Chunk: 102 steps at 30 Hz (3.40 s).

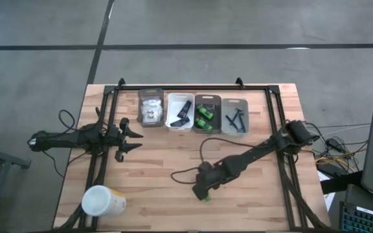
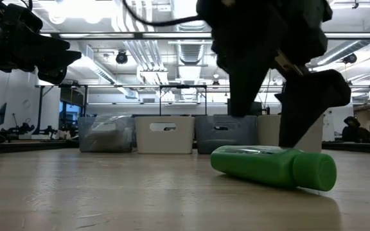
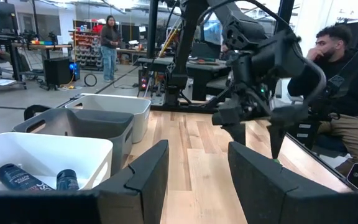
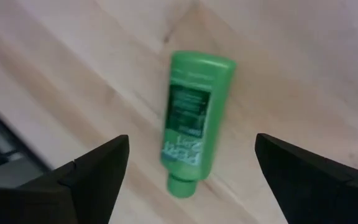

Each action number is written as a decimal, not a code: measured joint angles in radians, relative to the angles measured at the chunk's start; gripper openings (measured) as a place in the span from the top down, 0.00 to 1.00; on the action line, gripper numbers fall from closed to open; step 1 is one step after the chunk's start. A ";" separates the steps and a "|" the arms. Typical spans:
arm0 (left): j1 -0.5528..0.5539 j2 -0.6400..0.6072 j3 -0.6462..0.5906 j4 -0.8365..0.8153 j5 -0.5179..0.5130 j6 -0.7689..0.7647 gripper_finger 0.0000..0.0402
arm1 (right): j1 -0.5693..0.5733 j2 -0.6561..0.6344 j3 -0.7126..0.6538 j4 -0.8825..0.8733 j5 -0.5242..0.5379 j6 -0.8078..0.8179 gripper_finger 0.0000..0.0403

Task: Pick & Place Travel size toiletries
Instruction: Put the shampoo into the right black bin, then return to Home Position

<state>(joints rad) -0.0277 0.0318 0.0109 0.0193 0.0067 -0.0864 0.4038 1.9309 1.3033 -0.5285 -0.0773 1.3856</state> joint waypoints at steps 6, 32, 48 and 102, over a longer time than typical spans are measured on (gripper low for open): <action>0.000 0.000 0.000 -0.001 0.000 0.000 0.57 | 0.000 0.111 0.158 -0.117 0.001 -0.081 0.12; 0.000 0.004 0.000 -0.004 0.000 0.000 0.57 | 0.043 0.310 0.377 -0.330 0.127 -0.681 0.20; 0.000 0.004 0.000 -0.005 0.000 0.000 0.57 | 0.043 0.312 0.374 -0.368 0.131 -0.814 0.50; 0.000 0.005 0.000 -0.005 0.000 0.000 0.57 | -0.745 0.003 0.241 -0.474 0.303 -0.387 0.46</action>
<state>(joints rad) -0.0277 0.0364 0.0109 0.0143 0.0067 -0.0864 -0.3416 1.9338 1.5440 -1.0027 0.2255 0.9990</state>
